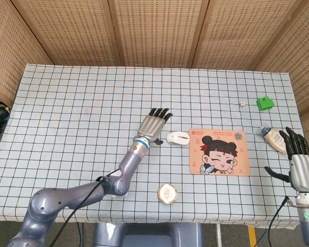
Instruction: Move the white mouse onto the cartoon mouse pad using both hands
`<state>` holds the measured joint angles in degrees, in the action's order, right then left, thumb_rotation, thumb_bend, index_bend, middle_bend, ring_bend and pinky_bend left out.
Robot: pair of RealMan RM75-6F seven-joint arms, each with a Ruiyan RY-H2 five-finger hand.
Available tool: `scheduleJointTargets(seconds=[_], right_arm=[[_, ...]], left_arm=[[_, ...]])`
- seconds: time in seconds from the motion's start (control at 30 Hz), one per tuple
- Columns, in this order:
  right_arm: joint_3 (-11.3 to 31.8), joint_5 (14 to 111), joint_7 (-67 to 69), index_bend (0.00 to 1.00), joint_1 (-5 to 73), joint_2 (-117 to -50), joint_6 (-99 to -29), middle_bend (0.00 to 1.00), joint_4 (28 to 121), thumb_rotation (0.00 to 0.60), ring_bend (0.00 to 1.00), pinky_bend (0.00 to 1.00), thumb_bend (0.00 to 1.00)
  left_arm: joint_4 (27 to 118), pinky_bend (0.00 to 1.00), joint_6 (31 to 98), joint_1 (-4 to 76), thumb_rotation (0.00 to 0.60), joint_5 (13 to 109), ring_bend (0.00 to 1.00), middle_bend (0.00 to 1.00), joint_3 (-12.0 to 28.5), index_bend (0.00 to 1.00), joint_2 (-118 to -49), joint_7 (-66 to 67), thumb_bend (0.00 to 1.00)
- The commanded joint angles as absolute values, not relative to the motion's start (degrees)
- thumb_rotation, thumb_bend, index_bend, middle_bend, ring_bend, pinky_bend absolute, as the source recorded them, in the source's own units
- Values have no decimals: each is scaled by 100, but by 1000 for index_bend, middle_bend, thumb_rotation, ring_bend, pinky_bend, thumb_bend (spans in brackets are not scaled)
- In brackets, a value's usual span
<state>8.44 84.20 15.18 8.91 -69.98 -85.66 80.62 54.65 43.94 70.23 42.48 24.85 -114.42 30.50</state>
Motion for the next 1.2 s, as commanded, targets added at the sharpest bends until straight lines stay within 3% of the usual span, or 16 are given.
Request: scheduleJointTargets(seconds=[0.03,0.37,0.6,0.73,1.03,1.2], right_arm=[[844,8397,1458,65,895,-7018,-8545,0,8064,600,0,0,126],[859,8342,1208,65,931,-7112,-8488,0,8025,600,0,0,126],[896,8308,1115,65,939,-7159,-8510,0,7966,600,0,0,125],[939,8277,961,65,970,-7236,-8524,0,7950,600,0,0,118],[1277,8145,147,114,1477,-7271,-8140,0,8597,600,0,0,112],[1513,7699,-1029,122,2081,-7446,-7419,0,9311,600,0,0,112]], left_arm=[[6990,30,5285,6052,600,4647,0,0,2090,101,-10378,2865,164],[9368,10,7092,4224,600,5753,0,0,1197,93,-8355,2403,164],[10078,0,8244,3116,600,6733,0,0,441,92,-7603,1922,164],[9973,0,8944,2359,600,7175,0,0,-33,92,-7415,1637,165],[9821,0,8949,2030,600,7383,0,0,74,92,-7251,1202,164],[9800,0,8784,1969,600,7412,0,0,170,92,-7203,1077,164]])
